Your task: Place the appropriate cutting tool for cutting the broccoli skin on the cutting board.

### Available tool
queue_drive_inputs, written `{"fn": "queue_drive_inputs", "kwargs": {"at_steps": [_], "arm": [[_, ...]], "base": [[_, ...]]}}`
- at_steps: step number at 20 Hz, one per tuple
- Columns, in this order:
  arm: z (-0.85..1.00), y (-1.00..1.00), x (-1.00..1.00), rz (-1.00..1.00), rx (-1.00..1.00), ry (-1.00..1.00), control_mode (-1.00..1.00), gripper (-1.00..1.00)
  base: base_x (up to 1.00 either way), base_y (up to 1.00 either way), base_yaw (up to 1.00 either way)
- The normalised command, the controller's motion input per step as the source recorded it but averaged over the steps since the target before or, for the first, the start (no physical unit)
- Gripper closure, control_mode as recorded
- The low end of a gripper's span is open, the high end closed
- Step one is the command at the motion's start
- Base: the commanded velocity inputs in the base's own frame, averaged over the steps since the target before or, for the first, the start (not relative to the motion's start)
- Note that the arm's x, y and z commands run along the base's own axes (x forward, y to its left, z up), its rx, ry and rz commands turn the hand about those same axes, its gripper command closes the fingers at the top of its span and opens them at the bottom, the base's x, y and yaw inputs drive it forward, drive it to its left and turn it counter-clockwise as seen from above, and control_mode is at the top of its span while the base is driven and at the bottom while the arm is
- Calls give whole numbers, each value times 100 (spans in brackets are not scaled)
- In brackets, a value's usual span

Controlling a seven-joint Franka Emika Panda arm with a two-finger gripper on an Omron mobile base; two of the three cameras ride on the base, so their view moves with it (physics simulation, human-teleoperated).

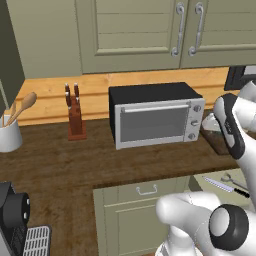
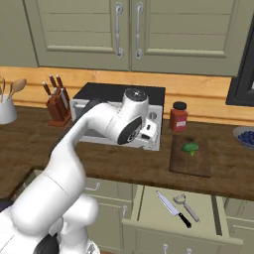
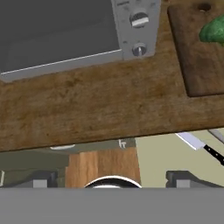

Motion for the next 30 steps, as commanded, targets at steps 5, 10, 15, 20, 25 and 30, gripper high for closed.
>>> {"fn": "queue_drive_inputs", "kwargs": {"at_steps": [5,10,15,20,25,30], "arm": [[-51,-89,-54,-9,0,14,-100,-100],[-51,-72,-88,-7,0,2,-100,-100],[-26,-51,-43,-4,0,14,-100,-100],[-17,-41,1,-1,0,28,-100,-100],[-34,-30,5,0,1,12,-100,-100],[-42,-20,0,0,0,16,-100,-100]], "base": [[0,0,0],[0,0,0],[0,0,0],[0,0,0],[0,0,0],[0,0,0]]}}
